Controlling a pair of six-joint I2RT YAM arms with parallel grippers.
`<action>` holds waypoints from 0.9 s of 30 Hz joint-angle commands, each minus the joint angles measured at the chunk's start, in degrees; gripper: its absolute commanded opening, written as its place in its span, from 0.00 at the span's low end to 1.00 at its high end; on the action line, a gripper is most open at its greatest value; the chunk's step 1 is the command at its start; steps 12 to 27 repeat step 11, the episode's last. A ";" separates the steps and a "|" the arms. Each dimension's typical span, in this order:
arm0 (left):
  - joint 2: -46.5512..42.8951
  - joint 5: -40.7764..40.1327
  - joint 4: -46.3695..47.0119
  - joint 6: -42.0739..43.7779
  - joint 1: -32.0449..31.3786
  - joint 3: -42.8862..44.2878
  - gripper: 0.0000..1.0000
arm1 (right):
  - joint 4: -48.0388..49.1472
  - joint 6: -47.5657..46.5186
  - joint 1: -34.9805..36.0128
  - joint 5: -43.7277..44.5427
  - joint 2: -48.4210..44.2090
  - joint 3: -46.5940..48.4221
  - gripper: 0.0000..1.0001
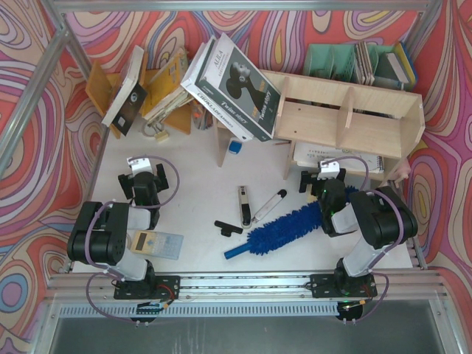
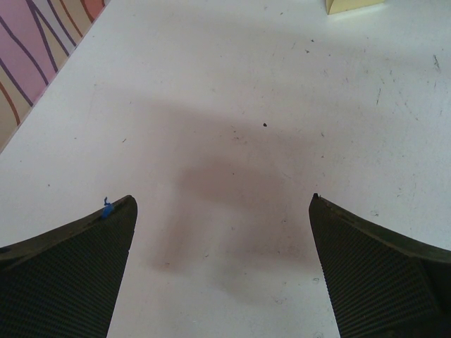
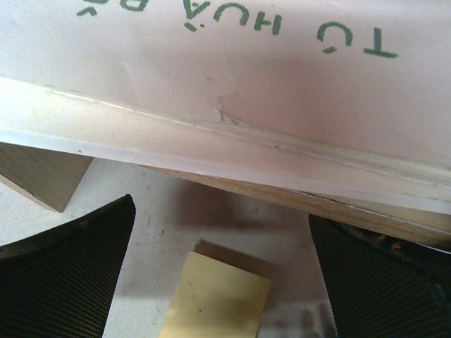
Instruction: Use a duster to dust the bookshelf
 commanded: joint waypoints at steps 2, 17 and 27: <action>0.15 0.56 0.28 -0.73 0.29 0.51 0.98 | 0.86 0.19 -0.26 0.26 0.30 2.09 0.99; 0.11 0.69 0.29 -0.88 0.36 0.52 0.98 | -0.28 0.63 -0.26 0.79 0.39 2.64 0.99; 0.11 0.69 0.29 -0.88 0.36 0.52 0.98 | -0.28 0.63 -0.26 0.79 0.39 2.64 0.99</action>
